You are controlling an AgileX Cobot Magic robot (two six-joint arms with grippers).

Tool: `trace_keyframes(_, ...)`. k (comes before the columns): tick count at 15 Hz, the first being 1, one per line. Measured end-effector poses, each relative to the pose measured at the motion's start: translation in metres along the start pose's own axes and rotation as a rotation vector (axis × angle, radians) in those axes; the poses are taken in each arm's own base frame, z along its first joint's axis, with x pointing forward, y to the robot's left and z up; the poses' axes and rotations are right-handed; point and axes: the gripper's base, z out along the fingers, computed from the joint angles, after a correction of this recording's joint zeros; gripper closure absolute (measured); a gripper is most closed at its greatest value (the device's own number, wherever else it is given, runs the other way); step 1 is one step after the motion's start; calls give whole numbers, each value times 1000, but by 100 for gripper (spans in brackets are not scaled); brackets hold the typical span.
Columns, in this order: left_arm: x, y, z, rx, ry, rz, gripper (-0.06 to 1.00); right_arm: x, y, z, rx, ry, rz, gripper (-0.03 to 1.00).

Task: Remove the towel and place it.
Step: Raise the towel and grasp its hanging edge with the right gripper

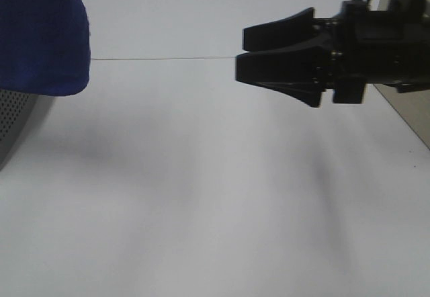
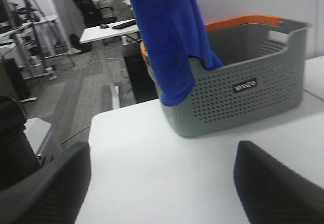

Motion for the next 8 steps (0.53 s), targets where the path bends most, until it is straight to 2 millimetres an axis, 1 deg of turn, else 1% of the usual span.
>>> trace_keyframes(1,-1,1,0,-7,-8,-7,94,-4,-6,18,-52,6,-12,20)
trace_keyframes(2,-1,1,0,-8,-13,-12,94,-4,-9,27,-76,10,-14,20)
trace_keyframes(3,-2,1,0,-8,-17,-16,94,-6,-13,43,-117,14,-18,20)
trace_keyframes(4,-2,1,0,-8,-18,-19,94,-12,-21,71,-179,14,-39,20)
trace_keyframes(6,-2,1,0,-8,-18,-20,94,-19,-17,101,-244,20,-73,20)
trace_keyframes(8,-2,1,0,-8,-18,-20,94,-23,-14,131,-245,51,-85,20)
